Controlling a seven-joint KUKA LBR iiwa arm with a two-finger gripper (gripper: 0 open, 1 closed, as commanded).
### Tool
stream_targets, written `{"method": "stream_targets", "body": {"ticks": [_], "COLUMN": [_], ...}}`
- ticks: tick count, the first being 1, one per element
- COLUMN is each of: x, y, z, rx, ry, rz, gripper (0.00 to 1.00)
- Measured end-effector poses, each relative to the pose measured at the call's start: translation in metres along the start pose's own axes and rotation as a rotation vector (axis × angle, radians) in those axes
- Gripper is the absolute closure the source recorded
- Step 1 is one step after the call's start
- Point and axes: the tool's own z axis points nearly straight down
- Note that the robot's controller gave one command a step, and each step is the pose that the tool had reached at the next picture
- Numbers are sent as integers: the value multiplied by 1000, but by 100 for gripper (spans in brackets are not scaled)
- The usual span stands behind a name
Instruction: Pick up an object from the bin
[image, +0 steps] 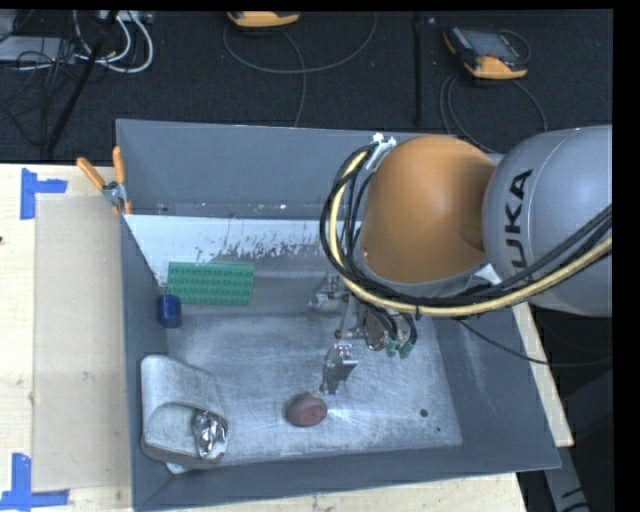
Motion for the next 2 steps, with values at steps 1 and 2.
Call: {"method": "stream_targets", "body": {"ticks": [1,2], "x": [18,46], "y": [5,-39], "z": [164,167], "rx": [1,-4], "ry": [5,-22], "rz": [1,-137], "gripper": [0,0]}}
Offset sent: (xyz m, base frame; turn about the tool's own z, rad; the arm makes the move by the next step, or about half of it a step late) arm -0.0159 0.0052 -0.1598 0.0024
